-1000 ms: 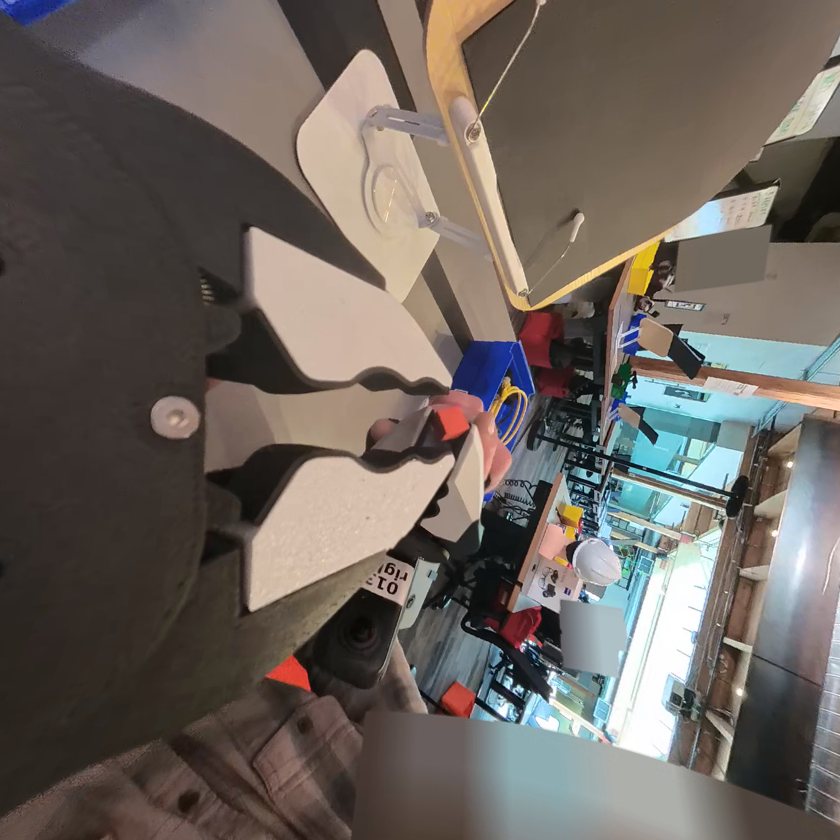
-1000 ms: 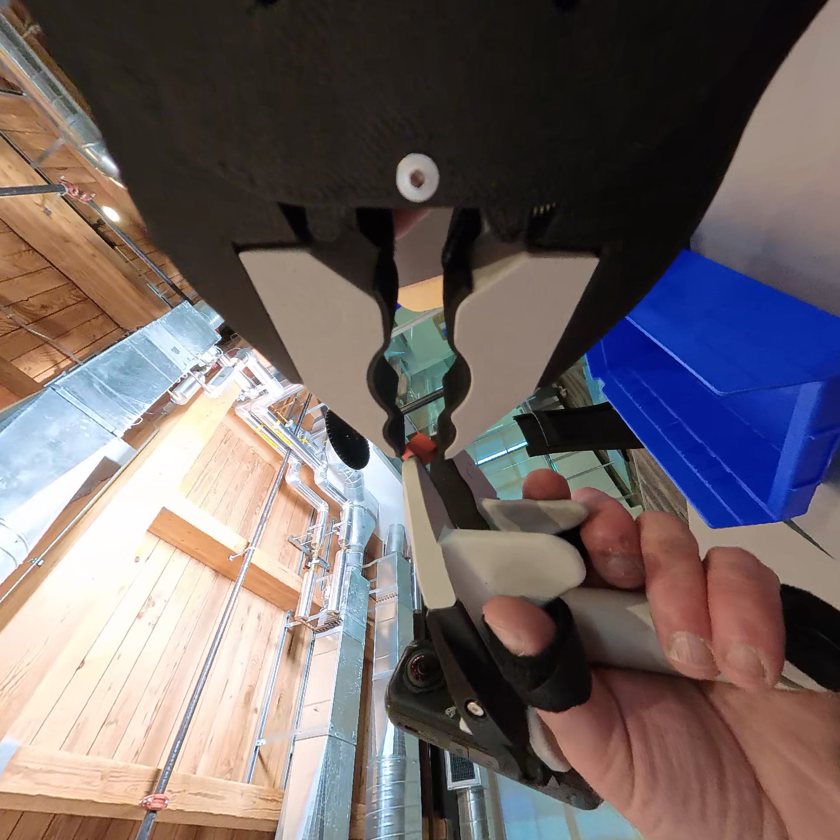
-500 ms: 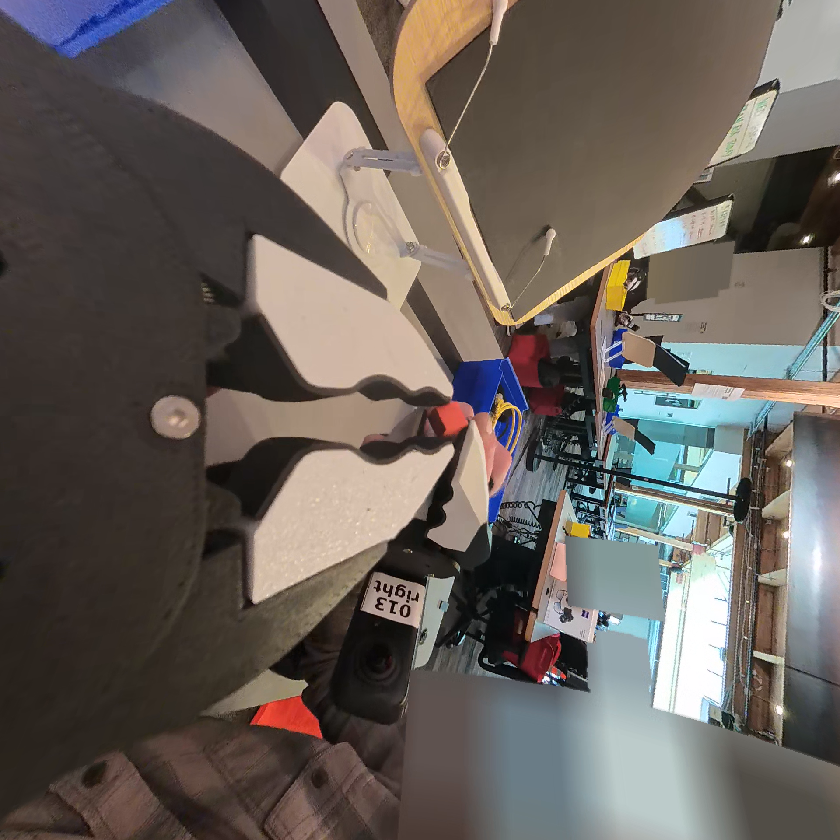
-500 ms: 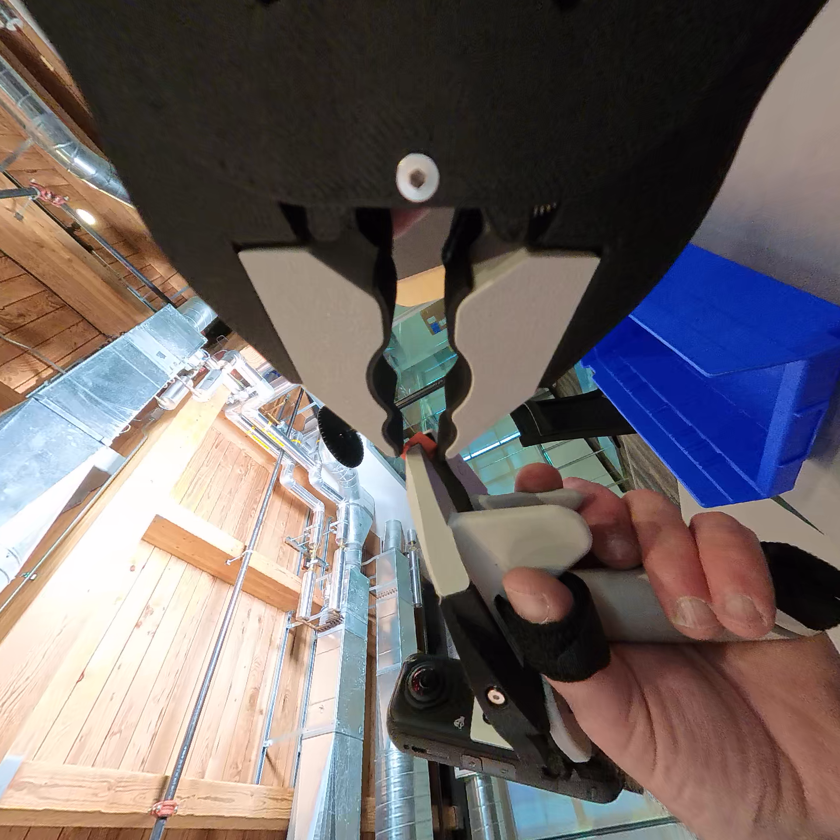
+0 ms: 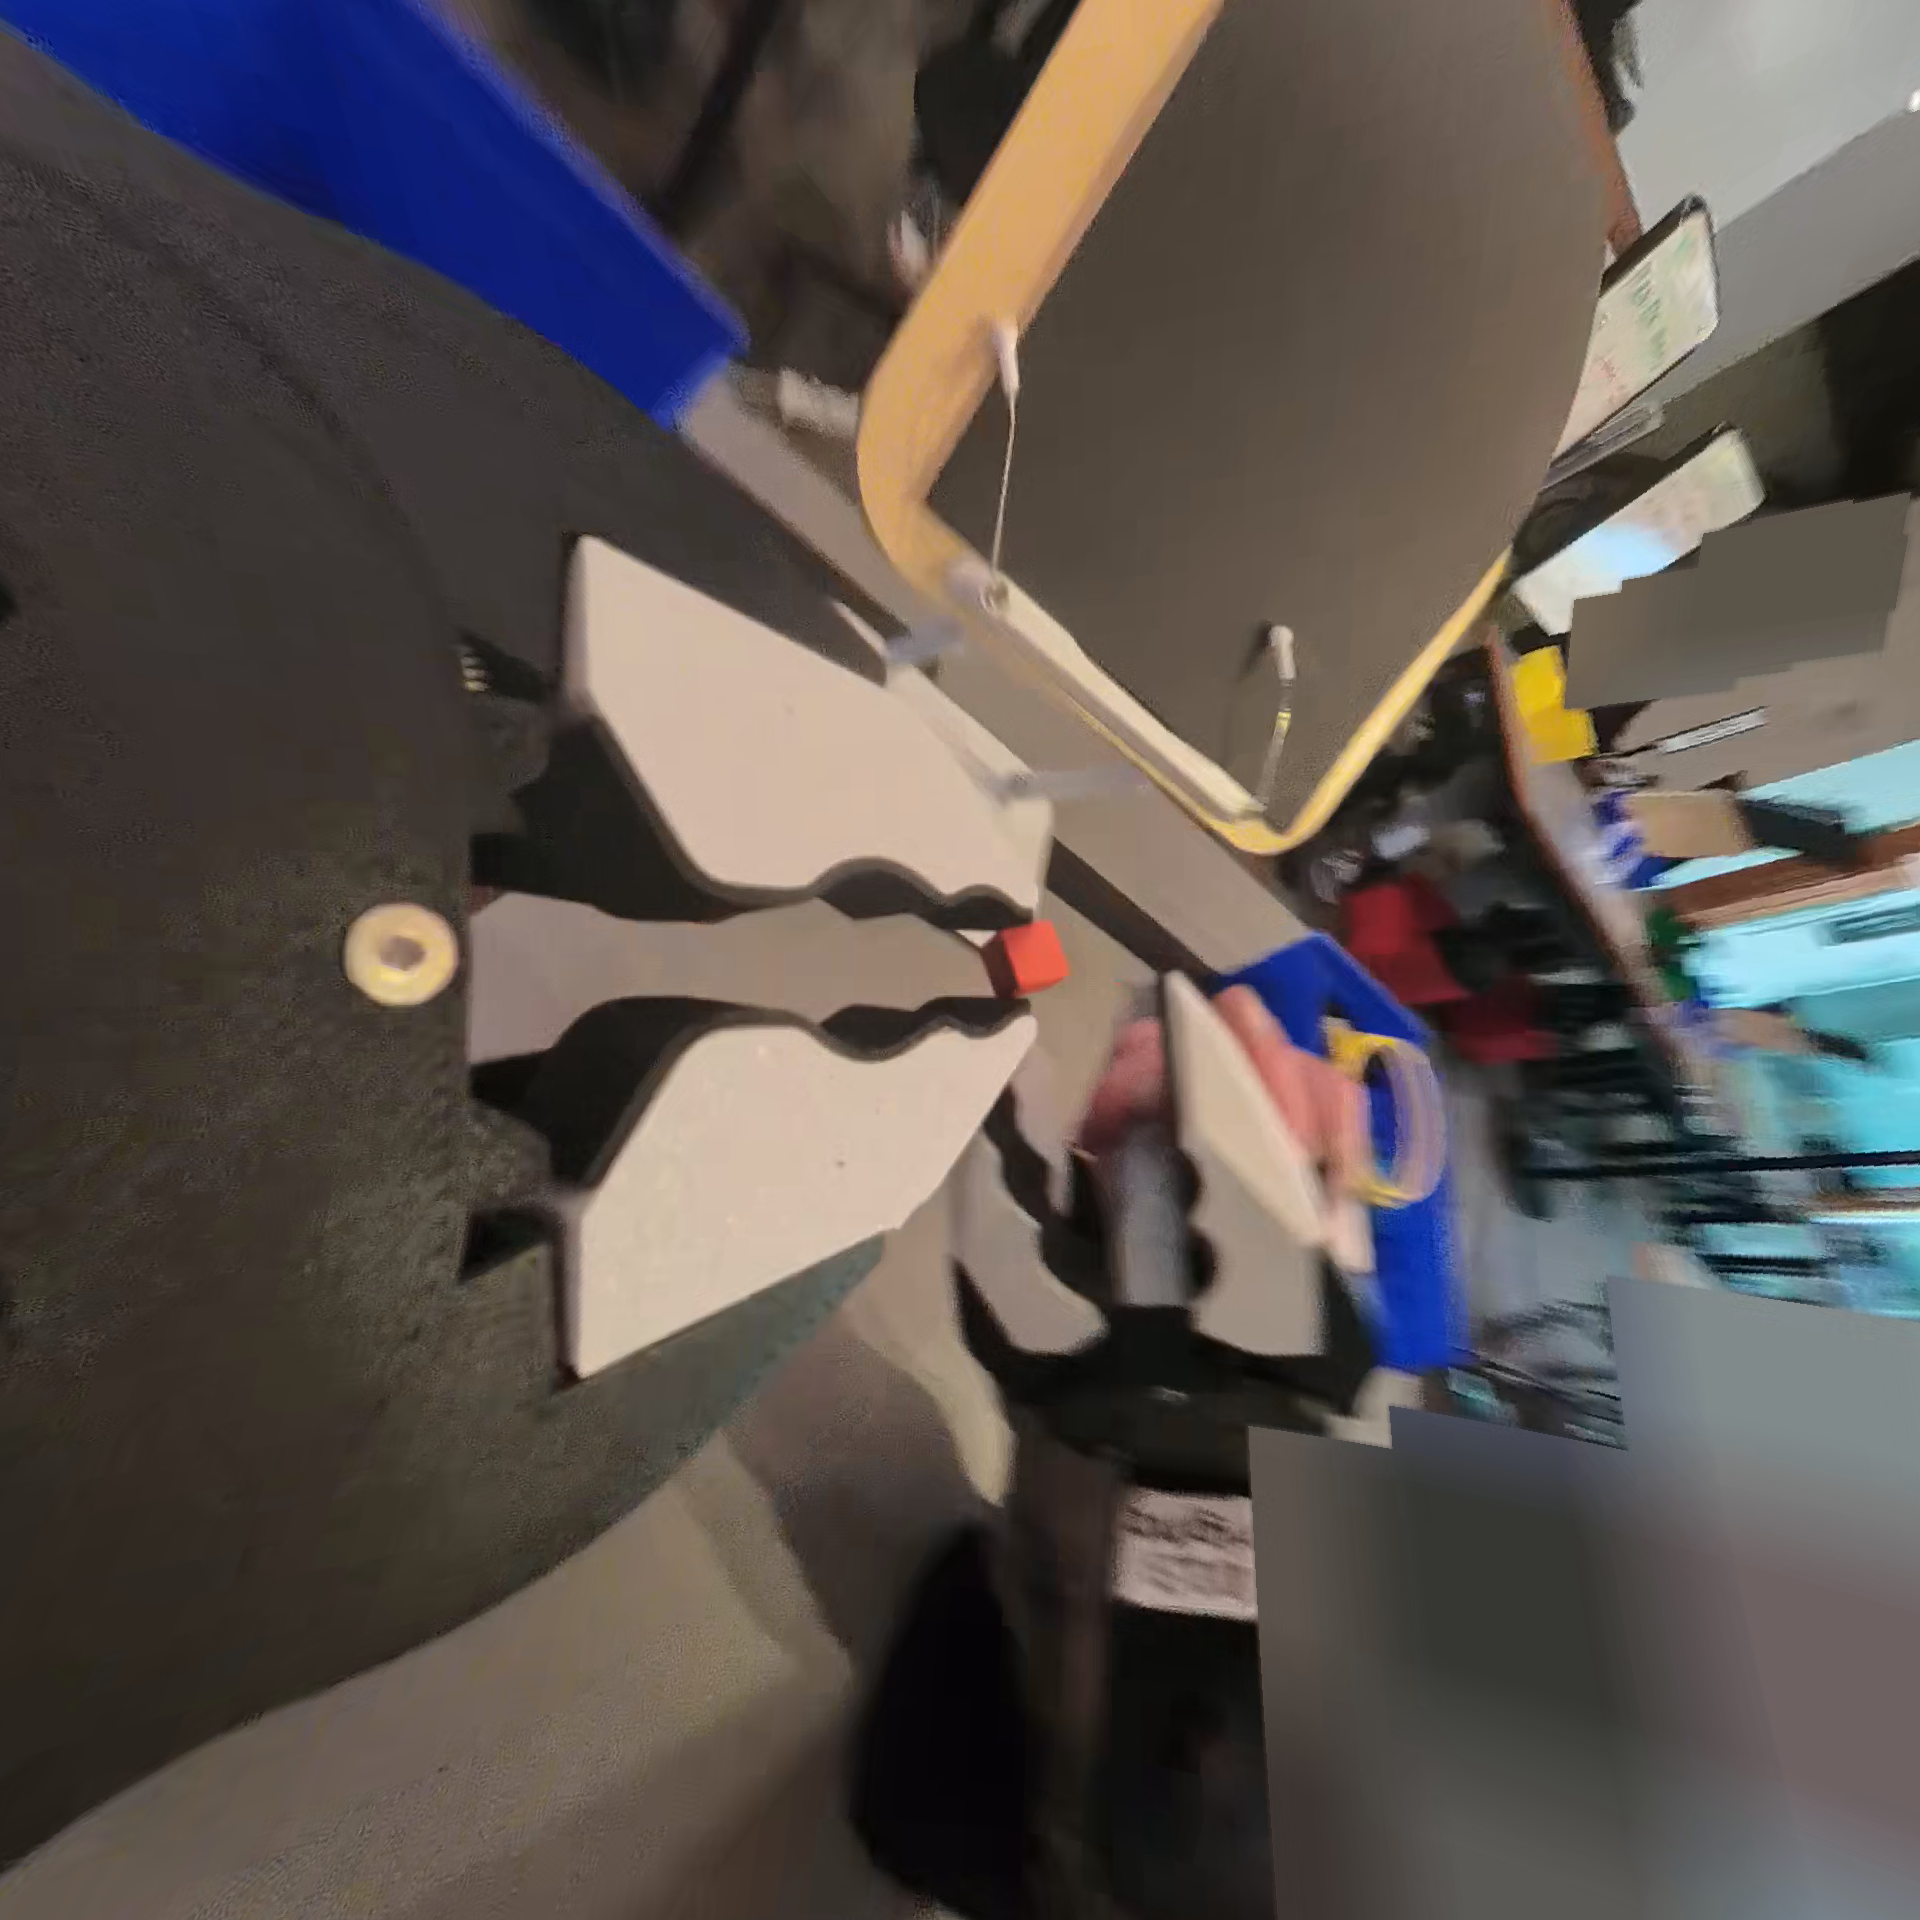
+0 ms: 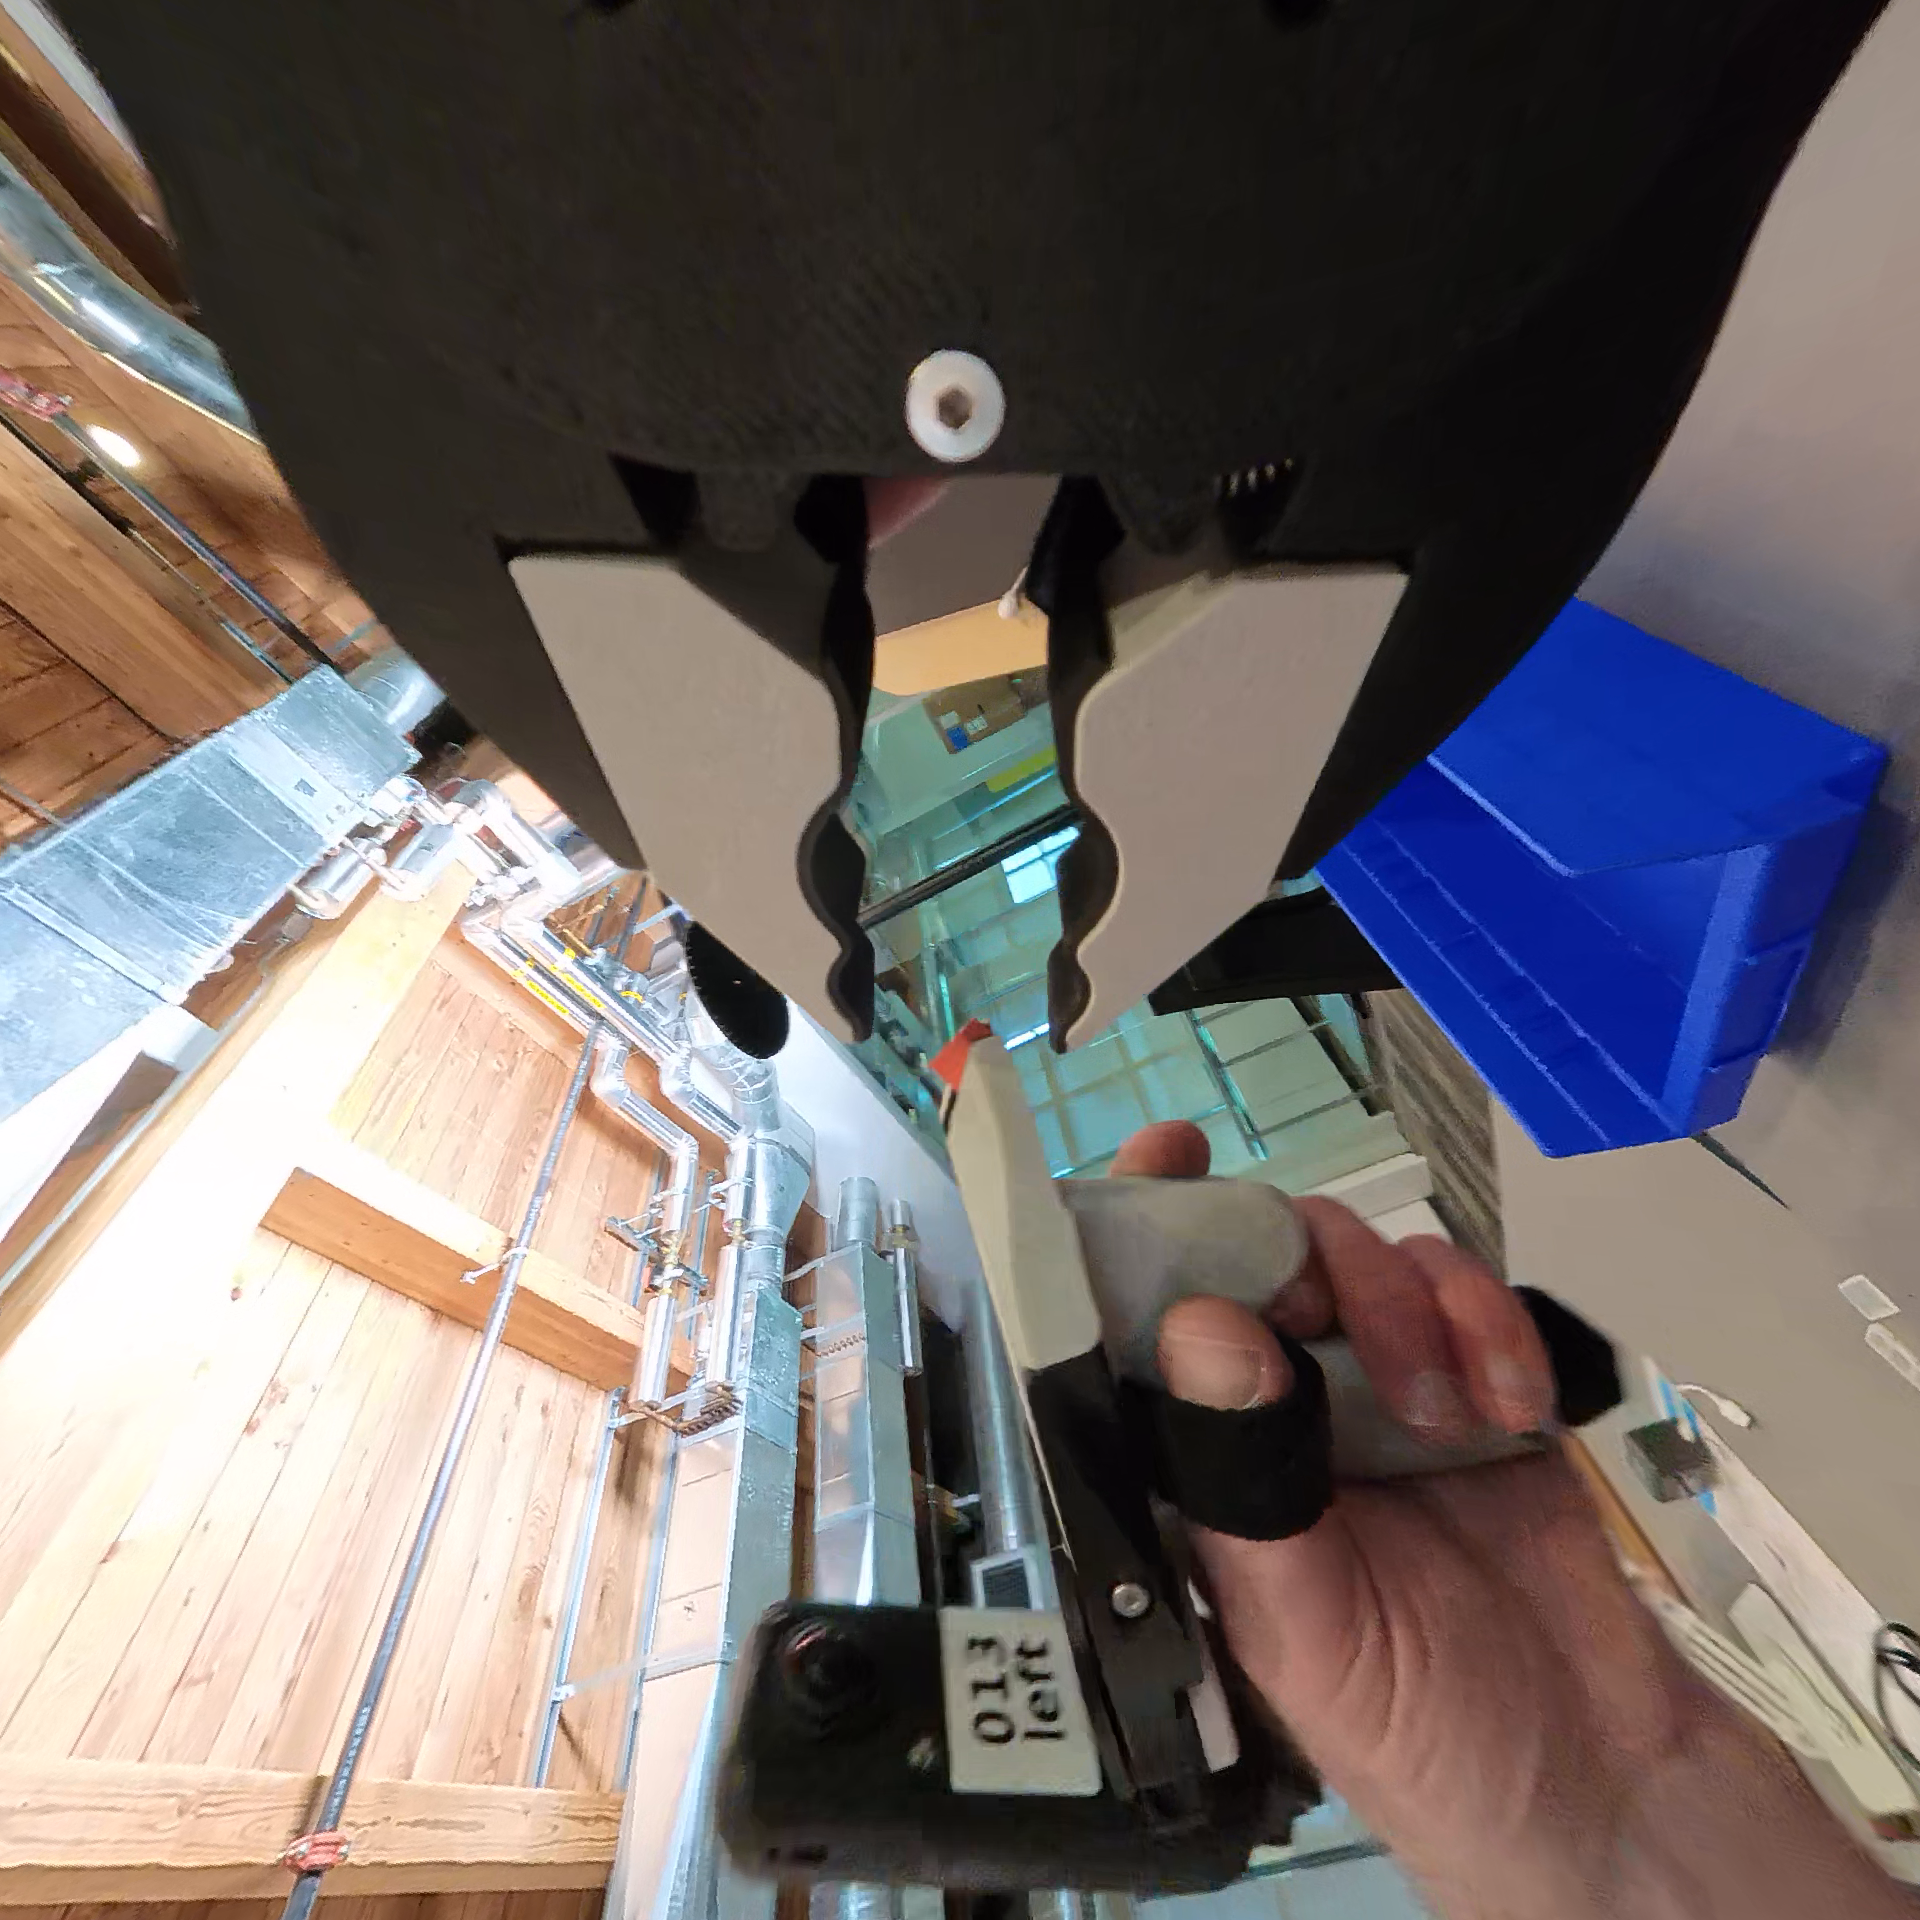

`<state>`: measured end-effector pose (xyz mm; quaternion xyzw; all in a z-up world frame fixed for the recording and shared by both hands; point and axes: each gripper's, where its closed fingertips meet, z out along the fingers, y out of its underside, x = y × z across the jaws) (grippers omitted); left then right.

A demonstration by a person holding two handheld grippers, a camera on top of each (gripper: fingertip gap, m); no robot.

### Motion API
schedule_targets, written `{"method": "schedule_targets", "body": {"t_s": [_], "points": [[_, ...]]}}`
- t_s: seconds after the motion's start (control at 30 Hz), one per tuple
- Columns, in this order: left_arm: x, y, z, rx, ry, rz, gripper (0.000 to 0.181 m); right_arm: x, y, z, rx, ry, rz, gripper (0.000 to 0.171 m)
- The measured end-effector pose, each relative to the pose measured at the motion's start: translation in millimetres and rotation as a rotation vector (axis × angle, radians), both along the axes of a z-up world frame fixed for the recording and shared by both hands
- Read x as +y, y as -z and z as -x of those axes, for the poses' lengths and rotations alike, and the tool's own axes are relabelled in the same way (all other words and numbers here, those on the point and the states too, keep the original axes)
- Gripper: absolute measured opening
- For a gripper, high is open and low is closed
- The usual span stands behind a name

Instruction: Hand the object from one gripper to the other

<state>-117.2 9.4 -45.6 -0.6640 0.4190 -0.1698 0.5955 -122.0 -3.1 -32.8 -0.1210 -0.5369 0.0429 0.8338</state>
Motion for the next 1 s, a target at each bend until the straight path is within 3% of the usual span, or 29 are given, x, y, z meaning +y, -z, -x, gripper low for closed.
{"method": "schedule_targets", "body": {"t_s": [0.17,0.4,0.6,0.77,1.0], "points": [[-5.1,12.8,6.9,0.496,0.041,-0.1,0.012,-7.3,16.5,4.1,-0.153,-0.079,0.025,0.031],[-28.4,31.8,21.3,0.907,0.226,0.097,0.012,-27.6,27.0,5.6,-0.273,-0.114,-0.053,0.028],[-42.3,35.5,28.5,1.073,0.337,0.295,0.012,-47.4,38.3,14.3,-0.334,-0.114,-0.134,0.027],[-58.4,40.6,29.7,1.097,0.427,0.51,0.012,-54.4,41.7,21.6,-0.317,-0.085,-0.187,0.024],[-72.1,51.1,30.2,1.159,0.531,0.673,0.012,-64.7,48.1,26.1,-0.318,-0.117,-0.186,0.022]]}}
